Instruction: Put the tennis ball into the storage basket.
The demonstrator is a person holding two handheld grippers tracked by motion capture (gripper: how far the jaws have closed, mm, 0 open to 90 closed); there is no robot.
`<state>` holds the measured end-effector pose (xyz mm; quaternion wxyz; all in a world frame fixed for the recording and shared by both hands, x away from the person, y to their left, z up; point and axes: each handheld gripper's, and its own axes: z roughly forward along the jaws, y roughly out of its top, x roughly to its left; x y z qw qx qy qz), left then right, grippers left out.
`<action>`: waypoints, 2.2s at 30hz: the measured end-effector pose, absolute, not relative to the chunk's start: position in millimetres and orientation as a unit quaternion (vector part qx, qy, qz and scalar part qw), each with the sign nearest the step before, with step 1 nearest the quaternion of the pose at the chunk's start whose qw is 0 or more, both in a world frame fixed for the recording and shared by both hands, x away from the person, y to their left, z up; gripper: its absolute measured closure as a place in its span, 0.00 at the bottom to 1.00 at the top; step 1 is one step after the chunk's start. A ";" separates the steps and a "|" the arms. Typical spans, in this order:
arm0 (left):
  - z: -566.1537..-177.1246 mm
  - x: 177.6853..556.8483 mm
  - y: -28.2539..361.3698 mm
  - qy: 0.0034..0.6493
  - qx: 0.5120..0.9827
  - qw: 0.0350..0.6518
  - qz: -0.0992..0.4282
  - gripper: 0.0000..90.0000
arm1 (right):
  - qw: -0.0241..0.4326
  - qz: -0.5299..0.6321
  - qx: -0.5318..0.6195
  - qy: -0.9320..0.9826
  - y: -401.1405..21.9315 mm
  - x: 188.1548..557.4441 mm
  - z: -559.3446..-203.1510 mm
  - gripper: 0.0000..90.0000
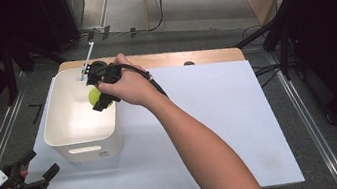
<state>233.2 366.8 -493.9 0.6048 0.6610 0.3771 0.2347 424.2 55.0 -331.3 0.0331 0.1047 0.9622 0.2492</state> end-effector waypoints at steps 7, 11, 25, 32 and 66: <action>-494.0 233.3 366.8 0.378 0.660 0.605 0.234 0.00 | 0.035 0.245 0.108 0.963 56.7 425.1 -338.3 0.27; -494.0 233.3 366.6 0.378 0.660 0.605 0.234 0.00 | 0.039 0.239 0.104 0.965 57.5 424.8 -342.7 0.27; -494.0 233.4 366.3 0.378 0.660 0.605 0.234 0.00 | 0.038 0.220 0.084 0.971 64.5 421.1 -360.2 0.25; -494.1 233.4 366.2 0.378 0.660 0.606 0.234 0.00 | 0.038 0.220 0.087 0.971 60.9 421.1 -359.1 0.17; -494.1 233.8 365.1 0.375 0.665 0.600 0.238 0.00 | 0.062 0.291 0.138 0.945 -13.1 407.5 -355.3 0.00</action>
